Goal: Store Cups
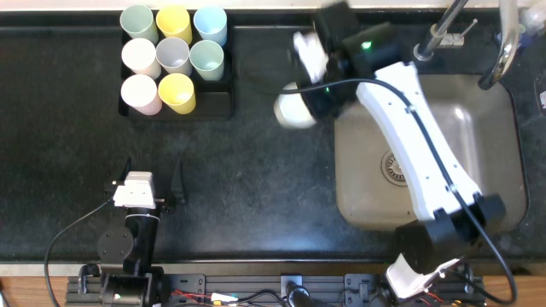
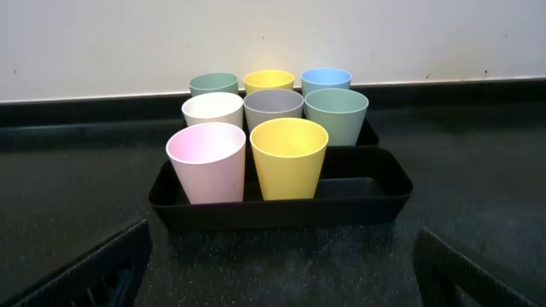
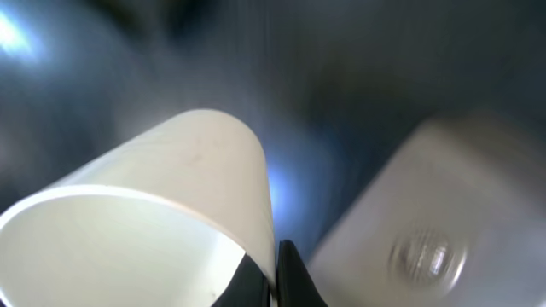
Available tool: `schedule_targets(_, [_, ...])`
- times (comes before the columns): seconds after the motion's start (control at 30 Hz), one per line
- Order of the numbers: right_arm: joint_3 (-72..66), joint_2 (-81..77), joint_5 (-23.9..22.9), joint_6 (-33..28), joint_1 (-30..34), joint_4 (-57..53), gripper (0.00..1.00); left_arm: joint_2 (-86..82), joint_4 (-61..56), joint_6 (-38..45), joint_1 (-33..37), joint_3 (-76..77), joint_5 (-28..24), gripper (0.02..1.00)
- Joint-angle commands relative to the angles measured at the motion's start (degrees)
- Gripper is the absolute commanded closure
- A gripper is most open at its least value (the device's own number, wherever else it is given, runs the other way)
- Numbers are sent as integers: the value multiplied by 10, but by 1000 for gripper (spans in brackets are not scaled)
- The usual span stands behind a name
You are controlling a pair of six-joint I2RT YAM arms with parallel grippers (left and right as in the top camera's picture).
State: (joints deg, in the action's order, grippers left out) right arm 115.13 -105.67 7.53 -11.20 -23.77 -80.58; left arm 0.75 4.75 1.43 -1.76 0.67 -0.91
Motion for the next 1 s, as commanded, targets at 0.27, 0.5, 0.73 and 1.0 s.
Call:
schedule_targets(0.27, [236, -120, -64, 89, -99, 55, 958, -6, 1, -10, 1, -2, -5, 20])
schedule_targets(0.5, [244, -193, -99, 85, -144, 40, 956, -6, 1, -10, 1, -2, -5, 20])
schedule_targets(0.73, [244, -224, -113, 86, -172, 52, 958, -6, 1, -11, 1, -2, -5, 20])
schedule_targets(1.0, [244, -261, -135, 91, -185, 52, 956, -6, 1, -10, 1, -2, -5, 20])
